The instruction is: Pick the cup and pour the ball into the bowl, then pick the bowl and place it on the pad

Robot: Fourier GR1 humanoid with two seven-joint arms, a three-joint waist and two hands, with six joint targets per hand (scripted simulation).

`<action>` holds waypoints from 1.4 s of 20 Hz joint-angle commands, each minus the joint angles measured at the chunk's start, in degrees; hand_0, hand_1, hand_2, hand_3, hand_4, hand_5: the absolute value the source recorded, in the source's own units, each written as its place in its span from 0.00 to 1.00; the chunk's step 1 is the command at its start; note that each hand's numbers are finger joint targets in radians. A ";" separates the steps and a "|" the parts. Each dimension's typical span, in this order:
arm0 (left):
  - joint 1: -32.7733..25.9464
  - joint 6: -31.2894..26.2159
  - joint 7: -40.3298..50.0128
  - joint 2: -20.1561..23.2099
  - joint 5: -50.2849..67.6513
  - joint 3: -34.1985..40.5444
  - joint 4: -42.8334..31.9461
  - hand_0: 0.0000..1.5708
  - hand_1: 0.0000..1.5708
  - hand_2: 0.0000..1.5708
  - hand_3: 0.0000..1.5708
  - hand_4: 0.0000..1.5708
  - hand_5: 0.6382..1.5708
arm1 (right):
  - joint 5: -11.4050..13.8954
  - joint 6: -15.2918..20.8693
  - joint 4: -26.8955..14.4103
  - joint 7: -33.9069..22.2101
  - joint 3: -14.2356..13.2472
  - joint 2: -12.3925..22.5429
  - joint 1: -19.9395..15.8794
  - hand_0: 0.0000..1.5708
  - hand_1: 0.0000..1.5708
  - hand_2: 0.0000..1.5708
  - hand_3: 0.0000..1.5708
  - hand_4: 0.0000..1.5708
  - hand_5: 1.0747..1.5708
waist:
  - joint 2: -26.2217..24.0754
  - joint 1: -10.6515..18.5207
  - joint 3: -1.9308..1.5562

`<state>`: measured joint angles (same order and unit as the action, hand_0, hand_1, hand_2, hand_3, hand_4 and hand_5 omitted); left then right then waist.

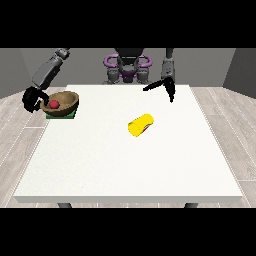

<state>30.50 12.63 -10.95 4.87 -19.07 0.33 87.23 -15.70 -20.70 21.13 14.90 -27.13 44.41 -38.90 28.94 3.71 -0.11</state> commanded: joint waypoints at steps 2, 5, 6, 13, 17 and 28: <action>-4.19 -0.37 -0.64 -1.09 0.95 -1.16 4.08 0.00 0.00 0.00 0.00 0.00 0.99 | -2.99 -1.69 -3.33 -2.83 -2.97 2.45 -2.84 1.00 1.00 1.00 0.00 0.53 1.00 | 0.53 0.93 0.02; -4.00 -3.28 1.65 1.08 2.63 0.36 3.56 0.00 0.00 0.00 0.00 0.00 0.99 | -2.34 -3.84 -3.61 -5.02 -1.81 3.21 -1.27 1.00 1.00 1.00 0.00 0.45 1.00 | -3.27 -0.40 0.05; -3.27 -4.20 2.51 1.54 2.98 0.28 4.66 0.00 0.00 0.00 0.00 0.00 1.00 | -2.29 -2.47 -4.30 -5.45 -1.81 2.52 -1.37 1.00 1.00 1.00 0.17 0.47 1.00 | -3.39 0.04 0.04; -4.66 -3.68 3.65 0.26 3.20 -0.25 6.24 0.00 0.00 0.00 0.00 0.00 1.00 | 1.33 0.31 -3.21 -1.81 1.87 -1.73 -0.10 1.00 1.00 1.00 0.58 0.44 0.99 | -3.03 0.95 0.03; -1.64 -2.82 4.40 1.22 3.23 1.69 6.78 0.00 0.00 0.00 0.00 0.00 0.99 | 3.85 -0.28 -3.25 -2.00 3.85 0.83 0.40 1.00 1.00 1.00 0.84 0.42 0.96 | -0.12 -0.95 0.01; -9.38 -4.45 7.62 1.71 2.99 -0.22 16.60 0.00 0.00 0.00 0.00 0.00 0.99 | 5.40 4.08 -5.51 -3.04 3.07 8.29 0.30 0.00 0.00 0.24 0.13 0.00 0.82 | -1.56 -0.83 0.00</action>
<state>23.84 9.08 -5.84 6.22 -16.08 0.67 100.28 -11.22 -17.26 16.26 10.74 -24.62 53.02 -39.80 29.25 3.30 -0.08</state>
